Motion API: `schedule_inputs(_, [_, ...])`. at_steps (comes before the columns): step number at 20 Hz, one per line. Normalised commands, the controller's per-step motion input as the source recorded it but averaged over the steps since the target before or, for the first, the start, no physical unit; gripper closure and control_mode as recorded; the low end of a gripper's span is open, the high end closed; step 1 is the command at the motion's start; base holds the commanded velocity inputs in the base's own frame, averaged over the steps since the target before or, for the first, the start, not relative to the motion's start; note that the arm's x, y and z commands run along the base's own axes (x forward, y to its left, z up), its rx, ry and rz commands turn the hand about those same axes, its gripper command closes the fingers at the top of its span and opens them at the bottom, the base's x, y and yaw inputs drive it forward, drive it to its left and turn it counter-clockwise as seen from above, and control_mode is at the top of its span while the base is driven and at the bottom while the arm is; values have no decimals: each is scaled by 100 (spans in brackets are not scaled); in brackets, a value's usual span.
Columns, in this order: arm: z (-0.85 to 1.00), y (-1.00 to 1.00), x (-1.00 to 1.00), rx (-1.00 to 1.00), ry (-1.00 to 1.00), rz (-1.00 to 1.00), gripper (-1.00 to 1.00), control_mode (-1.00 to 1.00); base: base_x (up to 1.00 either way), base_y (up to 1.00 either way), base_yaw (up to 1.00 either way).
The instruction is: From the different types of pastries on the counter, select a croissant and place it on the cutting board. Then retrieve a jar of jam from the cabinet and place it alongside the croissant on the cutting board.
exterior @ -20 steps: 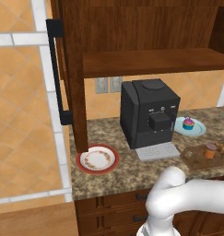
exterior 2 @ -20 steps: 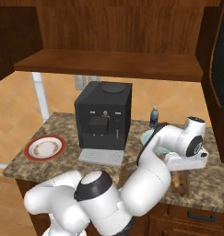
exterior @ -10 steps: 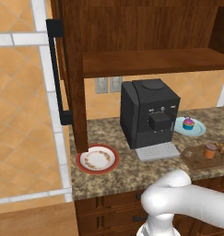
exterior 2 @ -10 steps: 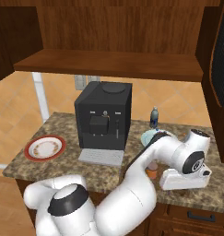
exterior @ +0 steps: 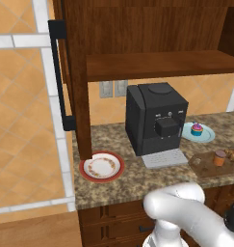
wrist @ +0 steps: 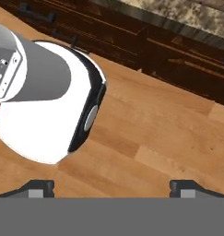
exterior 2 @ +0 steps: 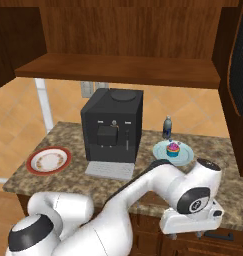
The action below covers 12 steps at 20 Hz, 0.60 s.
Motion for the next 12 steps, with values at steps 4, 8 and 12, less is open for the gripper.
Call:
schedule_inputs(4, [36, 16, -100, -1, -6, 0, -100, -100, 0, 0, 0])
schedule_inputs(8, [62, -4, -100, 0, -21, 0, -100, -100, 0, 0, 0])
schedule_inputs(12, [57, -27, -100, 0, -32, 0, -100, -100, 0, 0, 0])
